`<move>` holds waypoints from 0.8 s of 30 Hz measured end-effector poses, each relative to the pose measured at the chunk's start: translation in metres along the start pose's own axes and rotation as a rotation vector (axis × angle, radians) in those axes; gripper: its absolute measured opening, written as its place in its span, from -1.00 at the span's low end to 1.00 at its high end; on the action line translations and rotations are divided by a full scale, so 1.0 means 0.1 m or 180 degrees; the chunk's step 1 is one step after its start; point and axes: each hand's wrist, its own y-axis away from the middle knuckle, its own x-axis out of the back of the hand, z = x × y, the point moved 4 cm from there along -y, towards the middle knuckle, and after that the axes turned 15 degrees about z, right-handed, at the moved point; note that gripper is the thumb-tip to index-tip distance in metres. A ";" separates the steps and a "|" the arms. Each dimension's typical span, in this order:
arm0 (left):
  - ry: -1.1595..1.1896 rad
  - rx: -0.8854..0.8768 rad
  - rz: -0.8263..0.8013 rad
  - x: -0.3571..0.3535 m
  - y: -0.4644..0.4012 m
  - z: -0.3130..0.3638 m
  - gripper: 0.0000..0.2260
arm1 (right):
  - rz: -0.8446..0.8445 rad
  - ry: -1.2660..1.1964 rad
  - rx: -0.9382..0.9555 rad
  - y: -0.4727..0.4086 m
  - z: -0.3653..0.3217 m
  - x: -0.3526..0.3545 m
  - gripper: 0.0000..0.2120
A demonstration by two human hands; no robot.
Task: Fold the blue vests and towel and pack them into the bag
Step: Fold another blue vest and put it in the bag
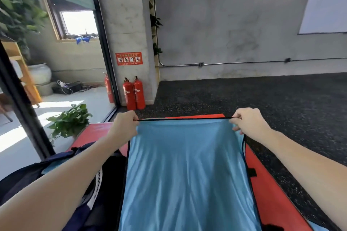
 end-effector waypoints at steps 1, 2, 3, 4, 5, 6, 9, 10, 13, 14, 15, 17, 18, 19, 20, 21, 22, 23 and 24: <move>0.0043 -0.0017 0.0152 0.03 -0.14 0.08 -0.98 | 0.0127 -0.0068 -0.0004 -0.12 -0.06 0.03 -0.88; 0.0051 -0.0045 0.0308 0.09 -0.29 0.18 -0.97 | 0.0245 -0.0140 0.0020 -0.24 -0.13 0.07 -0.87; 0.0076 -0.0092 0.0424 0.16 -0.44 0.29 -0.96 | 0.0366 -0.0222 0.0083 -0.36 -0.23 0.14 -0.87; 0.0140 -0.0151 0.0544 0.27 -0.60 0.40 -0.96 | 0.0484 -0.0267 0.0193 -0.47 -0.35 0.24 -0.88; 0.0238 -0.0191 0.0663 0.39 -0.75 0.52 -0.96 | 0.0584 -0.0252 0.0358 -0.57 -0.48 0.35 -0.90; 0.0344 -0.0215 0.0797 0.53 -0.89 0.61 -0.96 | 0.0689 -0.0164 0.0551 -0.66 -0.63 0.48 -0.91; 0.0517 -0.0273 0.1287 1.06 -1.19 0.88 -0.96 | 0.1147 -0.0103 0.1030 -0.81 -1.08 0.93 -0.91; 0.0599 -0.0321 0.1460 1.25 -1.23 0.97 -0.96 | 0.1295 -0.0219 0.1111 -0.81 -1.21 1.08 -0.90; 0.0841 -0.0571 0.1957 1.81 -1.18 1.22 -0.93 | 0.1684 -0.0625 0.1329 -0.66 -1.55 1.51 -0.87; 0.0868 -0.0669 0.2067 1.95 -1.12 1.25 -0.93 | 0.1748 -0.0716 0.1370 -0.59 -1.62 1.62 -0.87; 0.0892 -0.0751 0.2105 2.06 -1.03 1.27 -0.93 | 0.1771 -0.0751 0.1414 -0.49 -1.66 1.71 -0.87; 0.0925 -0.0784 0.2019 2.18 -0.79 1.22 -0.93 | 0.1633 -0.0759 0.1410 -0.29 -1.65 1.79 -0.87; 0.0926 -0.0744 0.1945 2.18 -0.66 1.16 -0.92 | 0.1502 -0.0758 0.1374 -0.19 -1.60 1.77 -0.89; 0.0925 -0.0683 0.1864 2.16 -0.50 1.09 -0.91 | 0.1368 -0.0729 0.1351 -0.07 -1.53 1.74 -0.91; 0.0925 -0.0595 0.1761 2.11 -0.33 1.01 -0.89 | 0.1239 -0.0668 0.1332 0.06 -1.43 1.68 -0.94; 0.0933 -0.0492 0.1636 2.04 -0.13 0.92 -0.88 | 0.1100 -0.0578 0.1320 0.21 -1.32 1.61 -0.95; 0.0911 -0.0405 0.1516 1.94 0.08 0.81 -0.87 | 0.0942 -0.0499 0.1300 0.37 -1.19 1.52 -0.93; 0.0863 -0.0342 0.1405 1.82 0.31 0.70 -0.86 | 0.0760 -0.0428 0.1265 0.55 -1.05 1.42 -0.91; 0.0807 -0.0265 0.1272 1.68 0.53 0.56 -0.84 | 0.0563 -0.0354 0.1215 0.74 -0.90 1.31 -0.87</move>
